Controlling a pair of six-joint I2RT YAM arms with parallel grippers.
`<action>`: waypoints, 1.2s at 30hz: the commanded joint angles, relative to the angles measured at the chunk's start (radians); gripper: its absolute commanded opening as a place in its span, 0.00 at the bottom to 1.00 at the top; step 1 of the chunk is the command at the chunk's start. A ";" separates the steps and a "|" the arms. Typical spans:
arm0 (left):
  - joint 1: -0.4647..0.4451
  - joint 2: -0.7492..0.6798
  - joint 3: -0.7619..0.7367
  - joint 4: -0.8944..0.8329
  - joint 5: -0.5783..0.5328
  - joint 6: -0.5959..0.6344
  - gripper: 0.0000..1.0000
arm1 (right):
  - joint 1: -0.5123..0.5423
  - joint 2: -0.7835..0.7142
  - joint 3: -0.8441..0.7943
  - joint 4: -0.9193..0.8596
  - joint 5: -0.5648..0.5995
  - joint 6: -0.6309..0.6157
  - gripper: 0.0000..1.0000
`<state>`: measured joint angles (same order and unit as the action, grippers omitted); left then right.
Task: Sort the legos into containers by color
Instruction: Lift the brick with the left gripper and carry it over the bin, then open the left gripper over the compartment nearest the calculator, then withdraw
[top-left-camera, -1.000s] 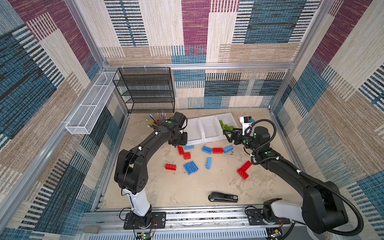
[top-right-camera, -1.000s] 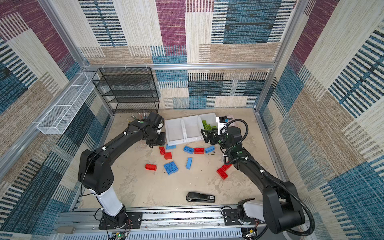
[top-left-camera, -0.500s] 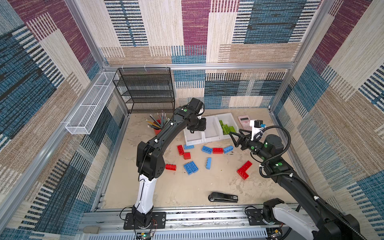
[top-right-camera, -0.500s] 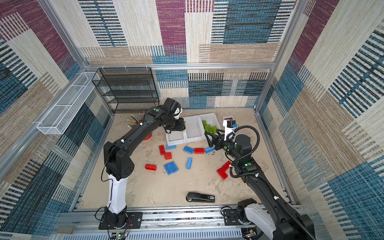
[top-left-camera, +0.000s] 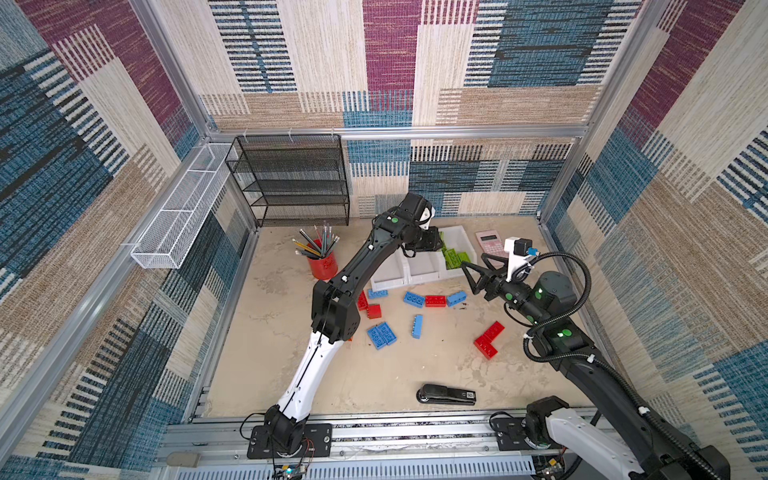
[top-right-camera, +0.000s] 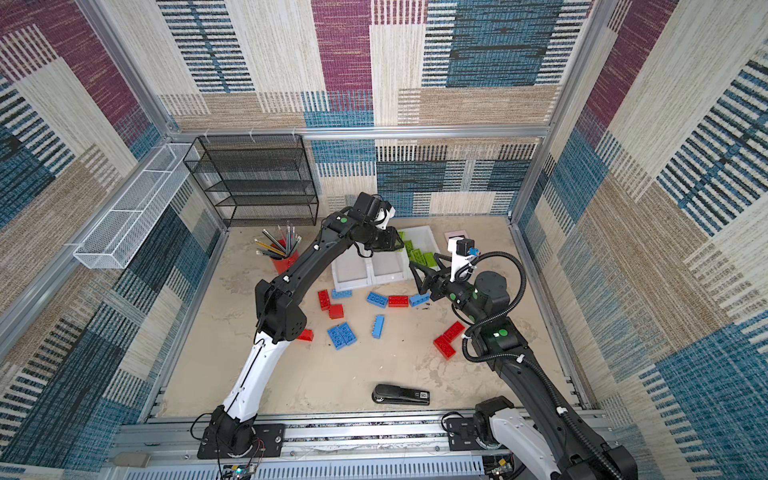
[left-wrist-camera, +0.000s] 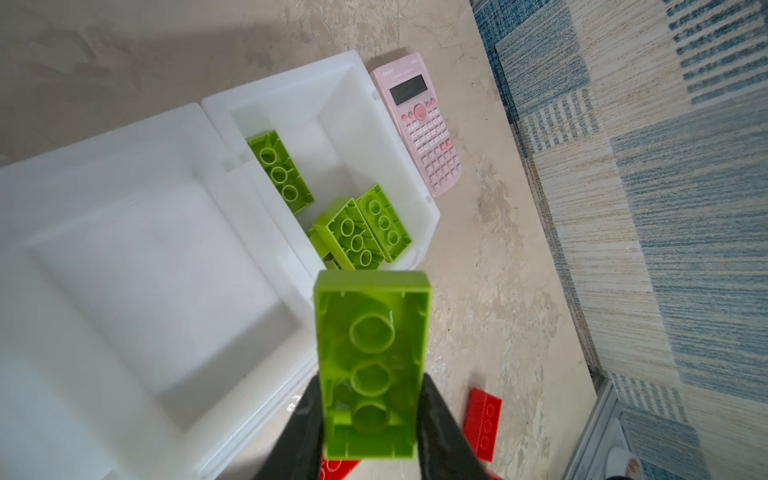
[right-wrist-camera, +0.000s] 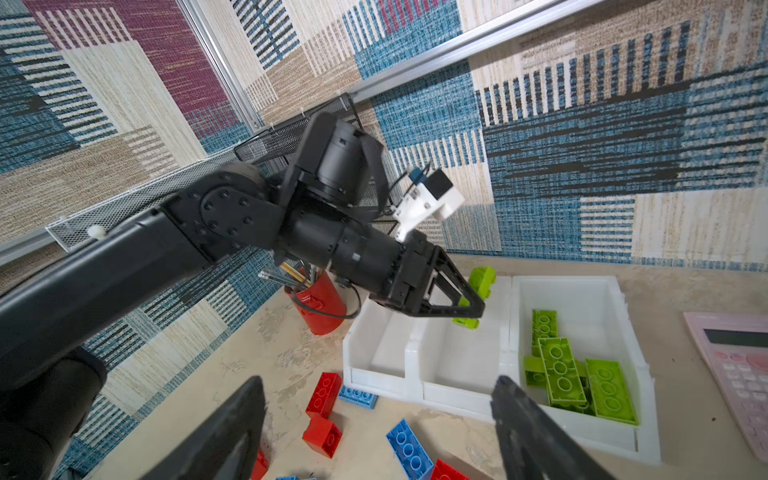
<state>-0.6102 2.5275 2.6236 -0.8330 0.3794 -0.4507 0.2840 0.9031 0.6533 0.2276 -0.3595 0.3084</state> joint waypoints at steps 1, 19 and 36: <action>-0.008 0.036 0.015 0.163 0.092 -0.057 0.30 | 0.013 0.022 0.015 0.031 -0.015 -0.007 0.86; -0.005 0.222 0.114 0.411 0.122 -0.289 0.50 | 0.030 -0.006 -0.006 0.044 -0.012 0.008 0.88; 0.021 -0.249 -0.351 0.282 0.028 -0.072 0.71 | 0.031 -0.031 0.033 -0.217 0.104 0.033 0.95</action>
<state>-0.5907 2.3974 2.3779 -0.5167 0.4442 -0.6209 0.3138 0.8764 0.6807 0.1020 -0.2962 0.3294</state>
